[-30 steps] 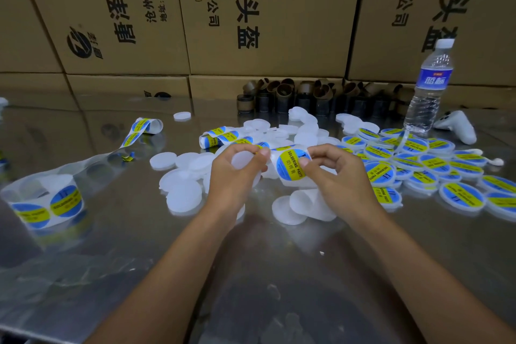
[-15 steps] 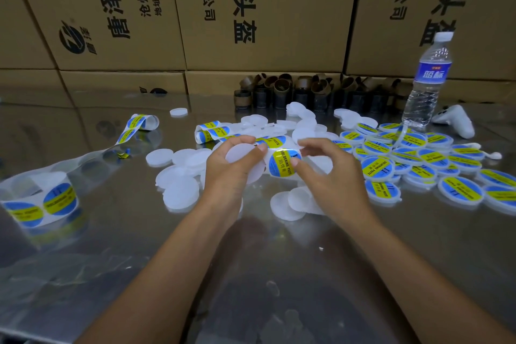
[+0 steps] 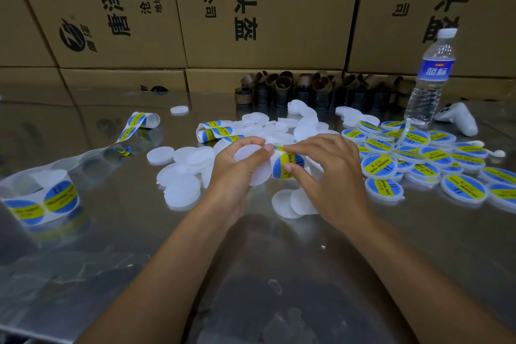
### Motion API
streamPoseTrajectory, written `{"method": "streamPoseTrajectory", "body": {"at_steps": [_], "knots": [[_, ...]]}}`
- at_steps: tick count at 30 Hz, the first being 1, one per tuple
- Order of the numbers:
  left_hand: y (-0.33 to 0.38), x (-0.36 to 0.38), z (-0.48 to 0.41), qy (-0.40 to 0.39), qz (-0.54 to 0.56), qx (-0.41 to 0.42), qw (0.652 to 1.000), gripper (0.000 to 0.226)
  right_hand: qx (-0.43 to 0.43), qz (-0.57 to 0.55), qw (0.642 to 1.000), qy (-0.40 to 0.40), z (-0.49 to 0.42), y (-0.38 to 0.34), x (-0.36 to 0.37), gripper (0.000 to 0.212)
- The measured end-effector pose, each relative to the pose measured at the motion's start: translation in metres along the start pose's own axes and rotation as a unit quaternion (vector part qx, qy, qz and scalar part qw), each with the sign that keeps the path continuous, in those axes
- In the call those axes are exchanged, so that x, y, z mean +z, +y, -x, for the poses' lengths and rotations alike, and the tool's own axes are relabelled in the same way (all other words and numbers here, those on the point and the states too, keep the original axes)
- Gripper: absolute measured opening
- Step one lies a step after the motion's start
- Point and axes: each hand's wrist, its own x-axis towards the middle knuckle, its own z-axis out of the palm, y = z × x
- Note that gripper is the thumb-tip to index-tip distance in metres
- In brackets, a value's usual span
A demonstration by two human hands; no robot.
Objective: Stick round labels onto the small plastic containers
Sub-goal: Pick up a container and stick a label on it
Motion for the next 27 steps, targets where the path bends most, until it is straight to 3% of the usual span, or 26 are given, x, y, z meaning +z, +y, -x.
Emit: {"method": "streamPoseTrajectory", "body": {"at_steps": [14,20,27], "knots": [[0.002,0.0017,0.0014,-0.009,-0.019,0.0,1.0,0.01,0.001,0.008,1.0,0.002,-0.0008,-0.0009,-0.0009,0.014],[-0.0013,0.0022,-0.0017,0.039,-0.037,0.011,0.999,0.016,0.006,0.005,1.0,0.007,0.001,0.0007,0.0013,0.009],[-0.0051,0.0001,-0.0028,0.086,-0.067,0.058,0.992,0.024,0.021,-0.044,0.997,-0.053,0.0011,0.0009,0.0024,0.002]]}}
